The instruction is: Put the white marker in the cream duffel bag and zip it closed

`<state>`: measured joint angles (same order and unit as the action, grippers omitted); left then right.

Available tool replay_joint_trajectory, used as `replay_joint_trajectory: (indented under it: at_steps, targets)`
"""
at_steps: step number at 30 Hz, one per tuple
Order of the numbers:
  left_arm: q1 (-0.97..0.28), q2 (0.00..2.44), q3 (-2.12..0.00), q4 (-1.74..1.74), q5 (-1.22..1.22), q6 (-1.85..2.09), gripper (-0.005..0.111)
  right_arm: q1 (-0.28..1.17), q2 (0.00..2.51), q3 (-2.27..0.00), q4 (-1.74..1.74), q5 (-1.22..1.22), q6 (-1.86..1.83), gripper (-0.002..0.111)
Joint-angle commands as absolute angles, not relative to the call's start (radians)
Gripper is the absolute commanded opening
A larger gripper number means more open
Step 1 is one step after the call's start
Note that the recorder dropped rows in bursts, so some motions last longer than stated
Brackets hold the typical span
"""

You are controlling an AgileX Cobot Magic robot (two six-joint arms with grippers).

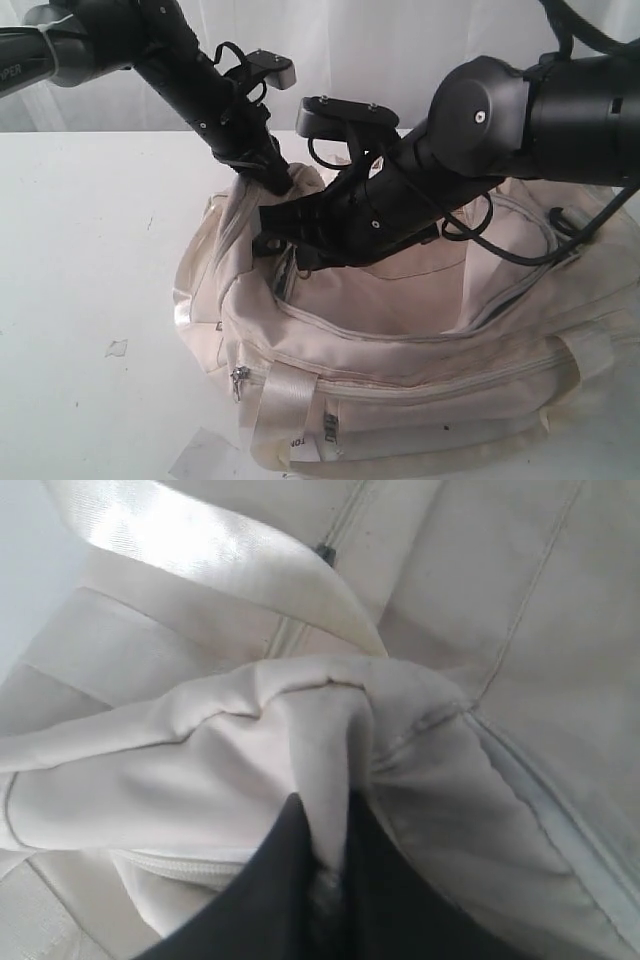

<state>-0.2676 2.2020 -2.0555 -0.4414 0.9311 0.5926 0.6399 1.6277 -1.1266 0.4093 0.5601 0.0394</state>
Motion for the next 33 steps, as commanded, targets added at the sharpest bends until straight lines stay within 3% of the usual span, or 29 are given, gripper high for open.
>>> replay_joint_trajectory:
  at_steps: [1, 17, 33]
  targets:
    - [-0.268, 2.206, -2.056, -0.451, 0.809, 0.535, 0.0, 0.639, 1.618, -1.128, 0.459, 0.674, -0.006, 0.0]
    - [-0.199, 2.207, -2.056, -0.44, 0.738, 0.492, 0.0, 0.639, 1.56, -1.128, 0.605, 0.896, -0.082, 0.0]
    - [-0.171, 2.207, -2.056, -0.446, 0.814, 0.497, 0.0, 0.639, 1.506, -1.128, 0.545, 0.907, -0.078, 0.0]
